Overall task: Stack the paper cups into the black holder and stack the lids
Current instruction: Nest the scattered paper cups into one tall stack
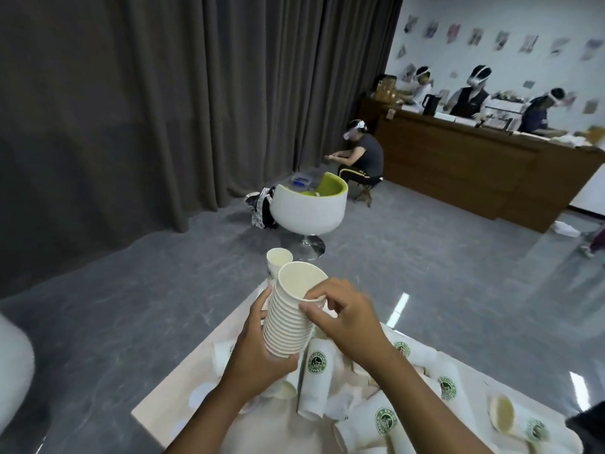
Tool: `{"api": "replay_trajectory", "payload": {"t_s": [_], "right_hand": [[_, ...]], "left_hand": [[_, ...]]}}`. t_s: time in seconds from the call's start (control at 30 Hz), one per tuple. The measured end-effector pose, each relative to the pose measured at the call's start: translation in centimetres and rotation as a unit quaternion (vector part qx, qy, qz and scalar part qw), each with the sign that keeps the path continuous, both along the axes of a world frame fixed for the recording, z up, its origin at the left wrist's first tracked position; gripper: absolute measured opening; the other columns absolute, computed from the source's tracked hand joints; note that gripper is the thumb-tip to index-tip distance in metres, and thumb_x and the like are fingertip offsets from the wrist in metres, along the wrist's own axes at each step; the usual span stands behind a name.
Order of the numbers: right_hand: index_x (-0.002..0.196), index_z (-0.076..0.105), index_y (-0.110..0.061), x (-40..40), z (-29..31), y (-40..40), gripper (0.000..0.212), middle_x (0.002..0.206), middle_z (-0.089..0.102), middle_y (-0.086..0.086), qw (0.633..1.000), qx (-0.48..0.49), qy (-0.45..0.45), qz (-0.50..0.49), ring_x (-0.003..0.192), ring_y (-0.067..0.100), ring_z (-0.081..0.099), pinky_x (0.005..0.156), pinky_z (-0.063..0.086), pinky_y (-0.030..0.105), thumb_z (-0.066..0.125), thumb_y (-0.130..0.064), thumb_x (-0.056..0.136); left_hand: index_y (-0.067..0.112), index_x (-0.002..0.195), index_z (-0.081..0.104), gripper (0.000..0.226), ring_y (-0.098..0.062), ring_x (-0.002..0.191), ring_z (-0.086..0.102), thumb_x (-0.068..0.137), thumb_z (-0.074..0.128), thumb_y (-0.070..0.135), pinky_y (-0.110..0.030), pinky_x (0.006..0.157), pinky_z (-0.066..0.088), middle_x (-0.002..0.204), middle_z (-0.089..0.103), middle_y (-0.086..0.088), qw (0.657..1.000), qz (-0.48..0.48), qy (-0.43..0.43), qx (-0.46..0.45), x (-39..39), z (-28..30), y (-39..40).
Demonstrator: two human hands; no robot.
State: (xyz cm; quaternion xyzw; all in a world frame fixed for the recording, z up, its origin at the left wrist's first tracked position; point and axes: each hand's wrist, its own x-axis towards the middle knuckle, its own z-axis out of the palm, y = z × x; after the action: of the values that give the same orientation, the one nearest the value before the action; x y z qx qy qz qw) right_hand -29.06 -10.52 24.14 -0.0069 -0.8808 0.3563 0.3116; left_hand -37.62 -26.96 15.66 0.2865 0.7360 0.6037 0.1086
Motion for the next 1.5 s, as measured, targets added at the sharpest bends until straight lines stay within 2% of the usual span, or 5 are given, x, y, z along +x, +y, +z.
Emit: {"api": "replay_trajectory", "payload": {"t_s": [0.13, 0.3, 0.73, 1.17, 1.5], "right_hand": [[0.119, 0.066, -0.035, 3.2, -0.6, 2.3, 0.041, 0.111, 0.06, -0.015, 0.997, -0.073, -0.021, -0.008, 0.085, 0.019, 0.058, 0.066, 0.048, 0.027, 0.083, -0.024, 0.083], [0.126, 0.05, -0.054, 5.7, -5.6, 7.5, 0.059, 0.123, 0.05, -0.029, 0.985, -0.083, -0.122, -0.087, 0.099, 0.01, 0.057, 0.077, 0.042, 0.013, 0.082, -0.026, 0.085], [0.142, 0.046, -0.041, -1.5, -14.7, 13.3, 0.071, 0.137, 0.049, -0.014, 0.955, -0.034, -0.273, -0.112, 0.124, 0.011, 0.042, 0.097, 0.03, 0.029, 0.082, -0.039, 0.081], [0.153, 0.034, -0.04, -6.6, -22.0, 15.8, 0.094, 0.131, 0.052, 0.005, 0.905, 0.0, -0.396, -0.154, 0.119, 0.029, 0.056, 0.097, 0.047, 0.044, 0.084, -0.044, 0.074], [0.149, 0.037, -0.042, -4.4, -17.8, 14.8, 0.093, 0.124, 0.057, -0.007, 0.94, -0.082, -0.265, -0.199, 0.115, 0.019, 0.055, 0.089, 0.045, 0.04, 0.087, -0.03, 0.072]], "left_hand": [[0.054, 0.151, 0.026, 0.122, 0.003, 0.112, 0.062, 0.054, 0.097, 0.032, -0.038, 0.093, 0.059, 0.134, 0.057, 0.016, 0.999, 0.014, -0.037, 0.002, 1.5, -0.9, 1.1], [0.052, 0.146, 0.03, 0.114, 0.009, 0.1, 0.065, 0.062, 0.097, 0.014, -0.027, 0.083, 0.054, 0.131, 0.059, 0.014, 0.995, 0.072, -0.066, 0.017, 2.3, -1.4, 1.7], [0.037, 0.145, 0.032, 0.115, 0.013, 0.102, 0.065, 0.059, 0.097, -0.001, -0.031, 0.084, 0.054, 0.113, 0.061, 0.046, 0.987, 0.132, -0.094, 0.001, -0.7, -2.4, 1.5], [0.047, 0.145, 0.029, 0.118, -0.001, 0.115, 0.066, 0.06, 0.099, 0.004, -0.028, 0.088, 0.055, 0.129, 0.06, 0.032, 0.986, 0.13, -0.1, -0.01, -5.9, -4.3, 2.0], [0.06, 0.141, 0.029, 0.122, -0.003, 0.111, 0.068, 0.053, 0.101, 0.014, -0.038, 0.088, 0.059, 0.125, 0.064, 0.029, 0.986, 0.109, -0.122, -0.017, -6.0, -4.1, 2.2]]}}
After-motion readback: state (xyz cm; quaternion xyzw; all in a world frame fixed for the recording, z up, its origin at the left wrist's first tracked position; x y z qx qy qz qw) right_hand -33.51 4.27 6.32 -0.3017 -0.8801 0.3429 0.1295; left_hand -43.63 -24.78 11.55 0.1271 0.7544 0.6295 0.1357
